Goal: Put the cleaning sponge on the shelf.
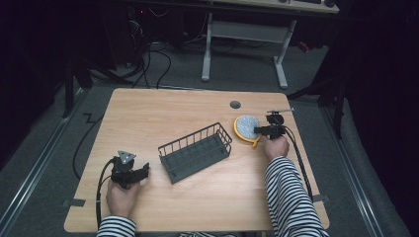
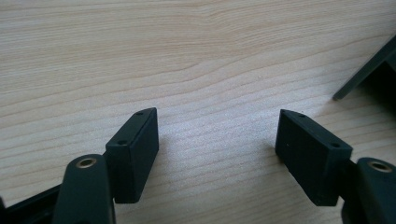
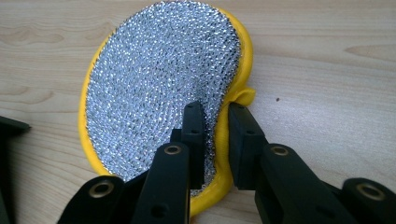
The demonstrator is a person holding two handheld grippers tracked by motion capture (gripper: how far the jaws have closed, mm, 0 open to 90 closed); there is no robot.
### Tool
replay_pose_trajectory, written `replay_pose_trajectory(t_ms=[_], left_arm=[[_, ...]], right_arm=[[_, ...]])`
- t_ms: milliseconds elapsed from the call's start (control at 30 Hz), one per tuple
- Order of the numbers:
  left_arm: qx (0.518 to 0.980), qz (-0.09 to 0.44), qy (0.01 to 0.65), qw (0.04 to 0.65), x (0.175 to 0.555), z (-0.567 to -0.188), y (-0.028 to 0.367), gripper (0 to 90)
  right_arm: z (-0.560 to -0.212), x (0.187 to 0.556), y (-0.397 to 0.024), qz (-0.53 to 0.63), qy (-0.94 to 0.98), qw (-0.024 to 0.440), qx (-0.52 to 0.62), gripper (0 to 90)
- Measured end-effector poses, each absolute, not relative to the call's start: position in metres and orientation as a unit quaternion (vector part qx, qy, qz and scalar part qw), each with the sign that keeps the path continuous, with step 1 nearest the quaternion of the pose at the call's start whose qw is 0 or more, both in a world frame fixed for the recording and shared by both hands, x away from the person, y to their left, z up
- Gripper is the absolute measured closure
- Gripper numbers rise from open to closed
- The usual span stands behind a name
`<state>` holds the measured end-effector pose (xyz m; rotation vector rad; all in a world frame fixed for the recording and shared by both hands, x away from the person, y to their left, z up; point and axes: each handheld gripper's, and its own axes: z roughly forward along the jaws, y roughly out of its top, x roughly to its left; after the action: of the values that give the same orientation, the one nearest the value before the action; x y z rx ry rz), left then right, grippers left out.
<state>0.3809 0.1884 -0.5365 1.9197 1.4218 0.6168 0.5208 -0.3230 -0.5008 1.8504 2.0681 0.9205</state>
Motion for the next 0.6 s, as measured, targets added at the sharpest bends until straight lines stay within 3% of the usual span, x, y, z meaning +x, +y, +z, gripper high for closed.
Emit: replay_pose_trajectory(t_ms=[600], left_arm=[[0.735, 0.237, 0.543, 0.329, 0.380, -0.536, 0.188, 30.4]], right_arm=[[-0.464, 0.502, -0.326, 0.343, 0.729, 0.118, 0.580, 79.2]])
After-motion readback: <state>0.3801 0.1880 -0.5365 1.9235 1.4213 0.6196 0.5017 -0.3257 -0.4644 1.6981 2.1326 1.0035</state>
